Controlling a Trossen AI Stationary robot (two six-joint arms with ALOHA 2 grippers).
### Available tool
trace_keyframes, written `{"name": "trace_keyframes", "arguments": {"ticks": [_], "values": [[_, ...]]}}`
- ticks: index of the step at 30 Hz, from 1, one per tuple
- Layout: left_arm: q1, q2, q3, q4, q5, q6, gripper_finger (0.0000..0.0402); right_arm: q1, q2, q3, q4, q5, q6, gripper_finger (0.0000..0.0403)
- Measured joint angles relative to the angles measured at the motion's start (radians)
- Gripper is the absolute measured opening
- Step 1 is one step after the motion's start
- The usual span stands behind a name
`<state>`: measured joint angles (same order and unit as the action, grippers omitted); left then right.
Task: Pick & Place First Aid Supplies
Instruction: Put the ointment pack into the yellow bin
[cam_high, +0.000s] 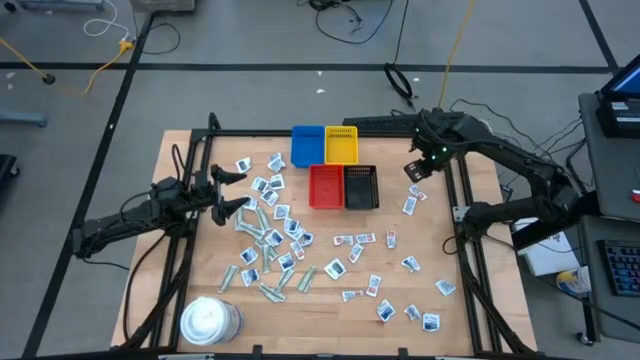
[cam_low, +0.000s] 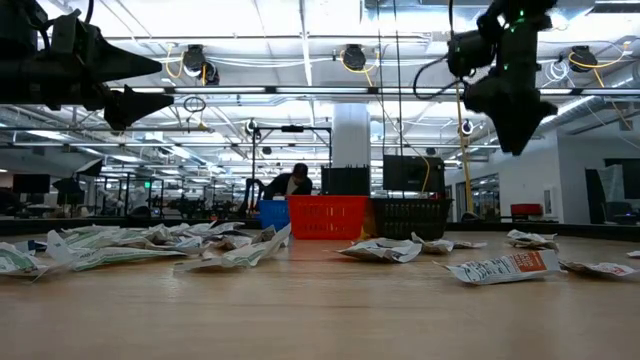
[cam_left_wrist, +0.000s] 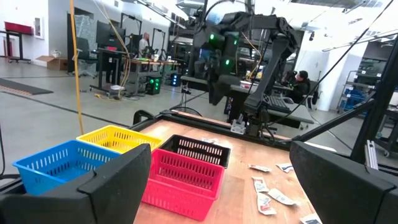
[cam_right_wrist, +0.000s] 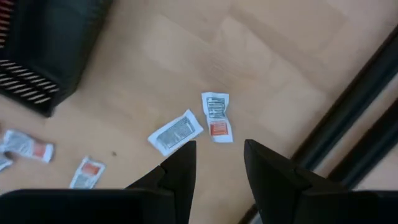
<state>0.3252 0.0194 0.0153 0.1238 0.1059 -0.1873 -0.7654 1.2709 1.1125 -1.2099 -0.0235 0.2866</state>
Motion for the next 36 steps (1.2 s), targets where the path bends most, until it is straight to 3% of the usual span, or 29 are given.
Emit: {"name": "trace_keyframes", "arguments": {"ticks": [14,28,31,36], "values": [[0.0,0.0,0.0,0.0,0.0,0.0,0.039,0.028,0.057,-0.32,0.332,0.033,0.045,0.013],[0.0,0.0,0.0,0.0,0.0,0.0,0.039,0.028,0.164,-0.389,0.484,0.048,0.015,0.0126],[0.0,0.0,0.0,0.0,0.0,0.0,0.039,0.028,0.175,-0.388,0.485,0.047,0.014,0.0104],[0.0,0.0,0.0,0.0,0.0,0.0,0.039,0.028,0.167,-0.389,0.482,0.046,0.015,0.0032]]}}
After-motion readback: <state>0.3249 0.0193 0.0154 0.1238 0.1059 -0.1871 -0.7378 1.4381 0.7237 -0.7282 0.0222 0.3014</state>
